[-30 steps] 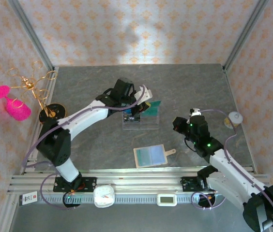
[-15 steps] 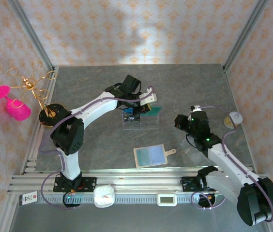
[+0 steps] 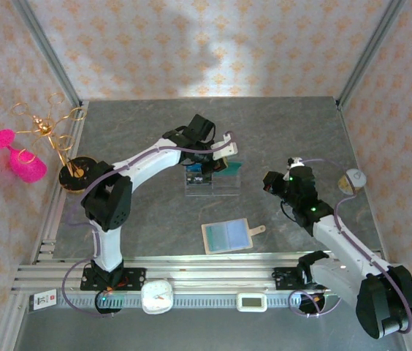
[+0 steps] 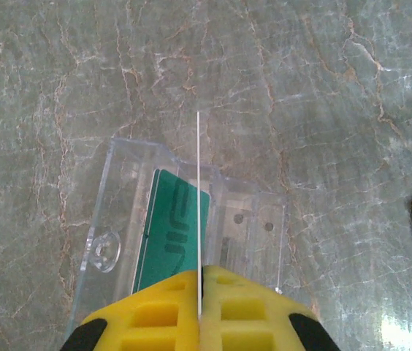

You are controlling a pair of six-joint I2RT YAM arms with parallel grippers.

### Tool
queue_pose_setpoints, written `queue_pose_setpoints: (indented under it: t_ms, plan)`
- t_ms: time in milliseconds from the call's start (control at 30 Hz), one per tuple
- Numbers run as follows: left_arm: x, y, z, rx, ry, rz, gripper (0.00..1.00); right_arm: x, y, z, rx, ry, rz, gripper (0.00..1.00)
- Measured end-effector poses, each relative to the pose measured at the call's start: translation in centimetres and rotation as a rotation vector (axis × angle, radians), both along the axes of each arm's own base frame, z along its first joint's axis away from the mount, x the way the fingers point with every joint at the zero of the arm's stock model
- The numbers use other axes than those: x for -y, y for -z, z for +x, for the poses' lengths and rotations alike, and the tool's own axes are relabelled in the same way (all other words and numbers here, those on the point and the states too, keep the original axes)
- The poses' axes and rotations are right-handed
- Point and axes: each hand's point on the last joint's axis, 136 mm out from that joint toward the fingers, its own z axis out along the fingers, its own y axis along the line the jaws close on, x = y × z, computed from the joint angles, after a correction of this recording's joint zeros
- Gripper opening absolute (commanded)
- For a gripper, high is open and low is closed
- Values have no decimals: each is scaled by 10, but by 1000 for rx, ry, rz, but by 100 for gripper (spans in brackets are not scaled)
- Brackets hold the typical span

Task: Take the credit cards out of the card holder

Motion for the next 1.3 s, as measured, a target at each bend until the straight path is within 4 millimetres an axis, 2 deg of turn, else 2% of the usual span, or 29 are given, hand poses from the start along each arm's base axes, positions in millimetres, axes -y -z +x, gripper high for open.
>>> queue_pose_setpoints:
  t_ms: [267,633,967,1133,1200,1300]
  plan:
    - [1,-3,7,26,-6,5,0,-1,-1,0,2,-7,7,5]
    - [-1,7,11,19,-28,35,1,-3,-1,-1,0,-18,13,5]
    - [-8,13,21,43,-102,88,18,-4,-1,-1,1,-25,14,6]
    - [-5,13,24,70,-123,106,21,-4,-3,-2,5,-28,18,6]
    - [-6,13,25,76,-134,115,21,-4,-4,-2,8,-30,20,9]
    - [-5,11,26,84,-154,113,21,-6,-5,-2,11,-41,20,18]
